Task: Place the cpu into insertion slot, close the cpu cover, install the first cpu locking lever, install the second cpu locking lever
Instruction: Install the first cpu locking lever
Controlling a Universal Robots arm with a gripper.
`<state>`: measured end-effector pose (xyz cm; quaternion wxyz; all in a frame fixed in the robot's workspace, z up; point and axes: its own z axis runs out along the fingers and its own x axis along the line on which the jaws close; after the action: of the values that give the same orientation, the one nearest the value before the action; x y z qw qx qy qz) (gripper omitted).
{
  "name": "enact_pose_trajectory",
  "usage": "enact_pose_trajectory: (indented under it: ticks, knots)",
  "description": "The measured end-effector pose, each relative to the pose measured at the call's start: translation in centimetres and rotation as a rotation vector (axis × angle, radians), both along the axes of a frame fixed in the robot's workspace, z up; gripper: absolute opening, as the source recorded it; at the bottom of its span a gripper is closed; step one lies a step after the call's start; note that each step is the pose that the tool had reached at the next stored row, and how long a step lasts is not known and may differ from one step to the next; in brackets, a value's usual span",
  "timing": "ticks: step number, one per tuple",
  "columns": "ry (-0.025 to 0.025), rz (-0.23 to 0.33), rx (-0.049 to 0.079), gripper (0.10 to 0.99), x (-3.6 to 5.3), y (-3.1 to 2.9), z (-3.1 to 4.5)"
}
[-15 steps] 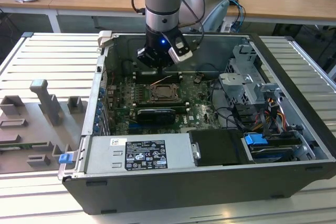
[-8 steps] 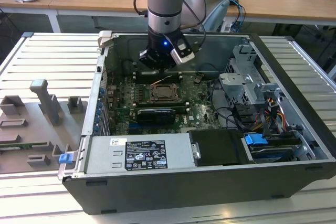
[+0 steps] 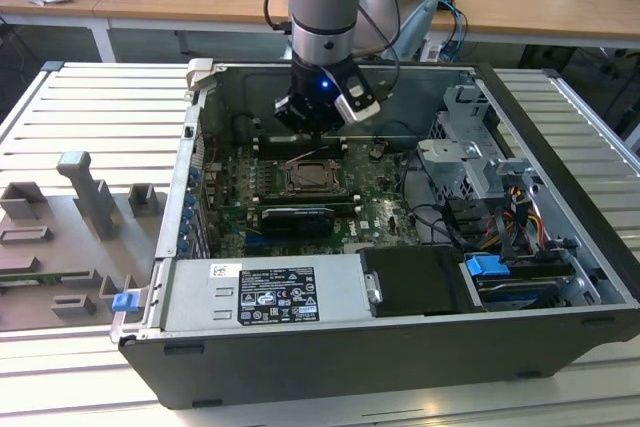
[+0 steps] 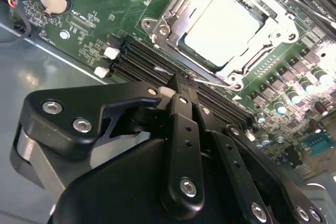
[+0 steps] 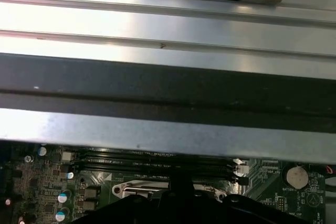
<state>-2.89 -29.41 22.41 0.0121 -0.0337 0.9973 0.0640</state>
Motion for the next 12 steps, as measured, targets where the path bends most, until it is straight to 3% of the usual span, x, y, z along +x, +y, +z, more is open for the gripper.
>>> enact_pose_trajectory:
  ticks: [12]
  knots:
    - [0.0009,0.0,0.0,0.106,0.7,0.21,-0.75]
